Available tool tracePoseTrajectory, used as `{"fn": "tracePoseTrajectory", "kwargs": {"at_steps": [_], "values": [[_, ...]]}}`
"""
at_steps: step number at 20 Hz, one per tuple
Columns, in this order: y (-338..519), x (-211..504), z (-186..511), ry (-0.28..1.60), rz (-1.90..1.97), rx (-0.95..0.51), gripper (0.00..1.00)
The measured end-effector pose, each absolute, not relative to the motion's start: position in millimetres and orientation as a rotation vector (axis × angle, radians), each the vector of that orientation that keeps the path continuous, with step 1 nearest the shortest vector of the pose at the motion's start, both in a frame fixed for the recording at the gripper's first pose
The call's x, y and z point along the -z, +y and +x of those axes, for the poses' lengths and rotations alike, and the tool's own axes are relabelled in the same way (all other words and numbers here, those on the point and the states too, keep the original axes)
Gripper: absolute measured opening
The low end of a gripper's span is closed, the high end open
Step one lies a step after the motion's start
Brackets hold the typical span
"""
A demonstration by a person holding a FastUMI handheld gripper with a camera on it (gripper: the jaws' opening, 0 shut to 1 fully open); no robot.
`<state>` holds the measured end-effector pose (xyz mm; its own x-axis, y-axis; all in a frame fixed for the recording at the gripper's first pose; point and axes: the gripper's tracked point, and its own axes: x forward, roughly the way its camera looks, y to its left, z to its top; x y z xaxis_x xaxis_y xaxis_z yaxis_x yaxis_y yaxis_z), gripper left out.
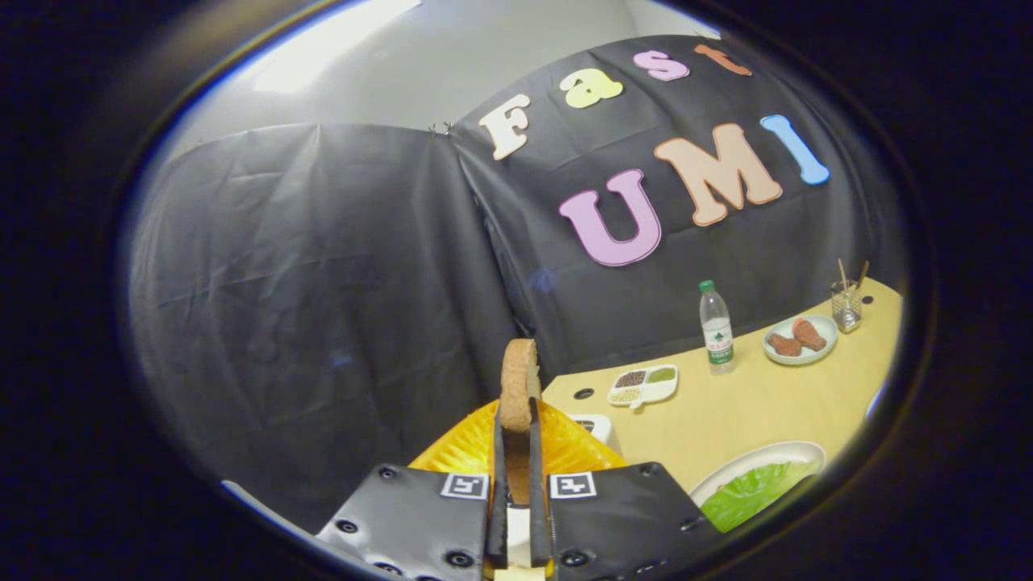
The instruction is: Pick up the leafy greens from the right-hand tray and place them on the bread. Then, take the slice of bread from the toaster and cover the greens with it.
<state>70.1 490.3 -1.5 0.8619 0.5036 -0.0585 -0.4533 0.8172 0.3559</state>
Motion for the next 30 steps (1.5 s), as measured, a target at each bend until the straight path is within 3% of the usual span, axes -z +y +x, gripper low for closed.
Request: {"fn": "tracePoseTrajectory", "kwargs": {"at_steps": [6,15,24,30], "values": [[416,-1,65,0.126,0.441,-0.443,0.14],[317,66,52,0.210,0.647,-0.343,0.14],[287,158,65,0.363,0.829,-0.250,0.14],[265,194,67,0.391,0.679,-0.135,0.14]]}}
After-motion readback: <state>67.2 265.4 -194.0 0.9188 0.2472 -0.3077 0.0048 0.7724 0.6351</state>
